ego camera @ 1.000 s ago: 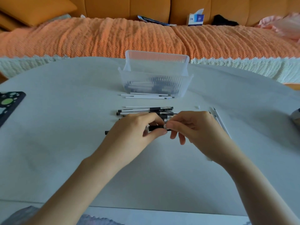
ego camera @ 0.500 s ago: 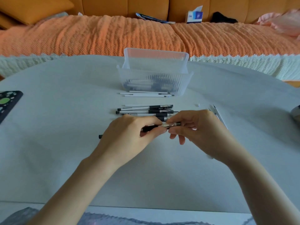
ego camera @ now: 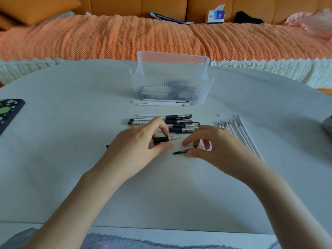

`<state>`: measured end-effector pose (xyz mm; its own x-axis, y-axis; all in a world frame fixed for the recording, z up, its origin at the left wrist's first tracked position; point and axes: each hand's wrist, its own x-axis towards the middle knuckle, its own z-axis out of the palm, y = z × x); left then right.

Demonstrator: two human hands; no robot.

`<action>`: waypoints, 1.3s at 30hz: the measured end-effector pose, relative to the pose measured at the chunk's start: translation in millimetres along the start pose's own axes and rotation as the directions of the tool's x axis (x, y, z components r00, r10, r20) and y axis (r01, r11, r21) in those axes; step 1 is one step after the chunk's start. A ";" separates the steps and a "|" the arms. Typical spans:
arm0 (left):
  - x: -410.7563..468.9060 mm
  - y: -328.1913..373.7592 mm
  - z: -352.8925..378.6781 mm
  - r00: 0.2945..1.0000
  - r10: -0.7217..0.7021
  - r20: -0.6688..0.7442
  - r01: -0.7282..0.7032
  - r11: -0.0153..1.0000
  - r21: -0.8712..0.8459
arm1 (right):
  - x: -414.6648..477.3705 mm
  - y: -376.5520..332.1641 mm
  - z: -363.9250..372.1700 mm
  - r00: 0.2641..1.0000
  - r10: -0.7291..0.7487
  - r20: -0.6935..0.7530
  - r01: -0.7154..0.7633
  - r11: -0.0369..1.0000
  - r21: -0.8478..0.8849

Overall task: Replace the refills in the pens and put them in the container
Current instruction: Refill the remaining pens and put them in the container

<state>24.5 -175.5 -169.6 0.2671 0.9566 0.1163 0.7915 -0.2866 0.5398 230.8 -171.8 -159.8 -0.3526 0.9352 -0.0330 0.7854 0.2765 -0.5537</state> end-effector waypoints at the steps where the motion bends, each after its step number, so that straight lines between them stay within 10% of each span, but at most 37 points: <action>1: 0.0 0.6 1.4 1.000 0.002 0.009 -0.001 1.000 -0.017 | 0.1 -0.7 0.6 1.000 -0.002 -0.009 0.002 1.000 -0.015; 12: -0.2 -0.7 4.3 0.984 0.165 -0.072 -0.171 0.980 -0.097 | 2.0 -17.5 5.4 0.985 -0.025 -0.169 0.068 0.966 0.250; 39: 2.8 -0.8 1.1 0.943 0.253 -0.218 -0.264 0.964 -0.023 | 2.2 -20.6 4.1 0.980 -0.024 -0.198 0.078 0.959 0.271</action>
<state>25.2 -172.7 -170.6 0.3322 0.8406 0.4277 0.6799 -0.5277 0.5092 211.7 -176.3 -151.9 -0.2636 0.9536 0.1456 0.5882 0.2785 -0.7592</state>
